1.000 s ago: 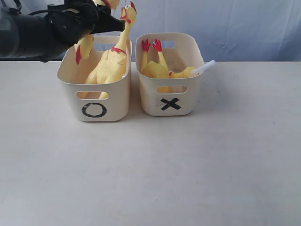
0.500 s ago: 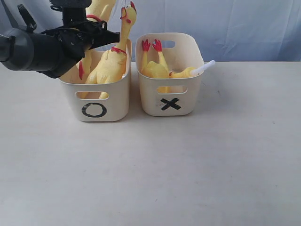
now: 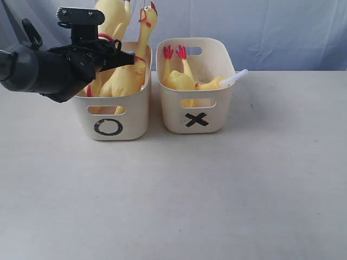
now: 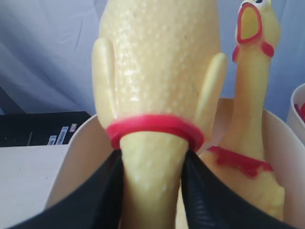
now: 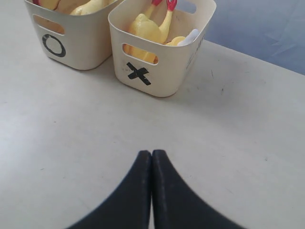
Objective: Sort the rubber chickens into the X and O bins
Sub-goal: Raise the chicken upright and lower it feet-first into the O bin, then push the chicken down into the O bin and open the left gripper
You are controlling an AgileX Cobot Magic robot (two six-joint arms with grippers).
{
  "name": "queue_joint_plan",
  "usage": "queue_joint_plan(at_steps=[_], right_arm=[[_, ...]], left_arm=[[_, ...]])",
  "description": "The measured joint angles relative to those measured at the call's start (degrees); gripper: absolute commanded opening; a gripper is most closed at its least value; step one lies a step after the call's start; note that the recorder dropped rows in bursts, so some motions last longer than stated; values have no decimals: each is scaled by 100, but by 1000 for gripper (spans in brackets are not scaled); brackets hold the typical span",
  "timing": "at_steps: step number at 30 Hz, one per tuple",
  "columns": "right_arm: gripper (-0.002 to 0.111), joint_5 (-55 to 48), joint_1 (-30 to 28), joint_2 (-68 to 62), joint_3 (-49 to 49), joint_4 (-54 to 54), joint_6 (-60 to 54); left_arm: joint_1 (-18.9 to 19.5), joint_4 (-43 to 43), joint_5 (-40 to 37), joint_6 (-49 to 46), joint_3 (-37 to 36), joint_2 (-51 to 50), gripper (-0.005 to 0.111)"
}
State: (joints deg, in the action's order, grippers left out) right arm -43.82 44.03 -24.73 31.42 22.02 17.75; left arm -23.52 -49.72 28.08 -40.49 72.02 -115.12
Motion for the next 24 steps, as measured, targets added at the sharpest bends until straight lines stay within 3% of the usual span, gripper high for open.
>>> queue_joint_plan(at_steps=[24], right_arm=[[-1,0,0,0,0,0,0]], left_arm=[[0,-205,-356,0,-413,-67,0]])
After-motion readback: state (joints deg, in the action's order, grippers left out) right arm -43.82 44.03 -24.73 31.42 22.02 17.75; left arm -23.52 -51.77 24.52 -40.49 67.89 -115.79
